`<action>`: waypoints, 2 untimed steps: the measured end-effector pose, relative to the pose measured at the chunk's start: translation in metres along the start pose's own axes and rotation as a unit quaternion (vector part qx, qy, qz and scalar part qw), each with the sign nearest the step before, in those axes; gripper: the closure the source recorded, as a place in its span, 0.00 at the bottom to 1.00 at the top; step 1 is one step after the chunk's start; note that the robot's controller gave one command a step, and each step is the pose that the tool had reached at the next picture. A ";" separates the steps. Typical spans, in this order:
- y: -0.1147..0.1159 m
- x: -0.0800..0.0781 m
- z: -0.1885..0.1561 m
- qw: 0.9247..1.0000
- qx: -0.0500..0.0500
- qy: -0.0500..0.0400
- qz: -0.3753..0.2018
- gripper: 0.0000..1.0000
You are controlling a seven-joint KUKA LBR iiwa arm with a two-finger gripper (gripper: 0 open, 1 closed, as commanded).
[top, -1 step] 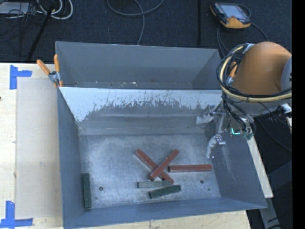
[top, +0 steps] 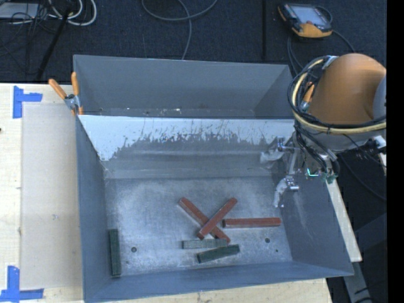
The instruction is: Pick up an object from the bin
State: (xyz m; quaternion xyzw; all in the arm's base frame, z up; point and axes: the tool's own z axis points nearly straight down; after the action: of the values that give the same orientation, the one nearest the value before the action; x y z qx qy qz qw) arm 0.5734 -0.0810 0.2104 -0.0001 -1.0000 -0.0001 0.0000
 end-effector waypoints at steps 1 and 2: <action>0.008 0.009 0.033 0.999 0.000 -0.002 -0.042 0.00; 0.015 0.020 0.098 1.000 0.000 -0.001 -0.011 0.00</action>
Offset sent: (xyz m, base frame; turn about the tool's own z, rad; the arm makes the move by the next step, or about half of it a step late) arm -0.0260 0.0187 -0.1208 0.0094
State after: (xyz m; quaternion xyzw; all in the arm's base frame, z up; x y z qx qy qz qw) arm 0.5532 -0.0662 0.1121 0.0107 -0.9999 -0.0001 -0.0013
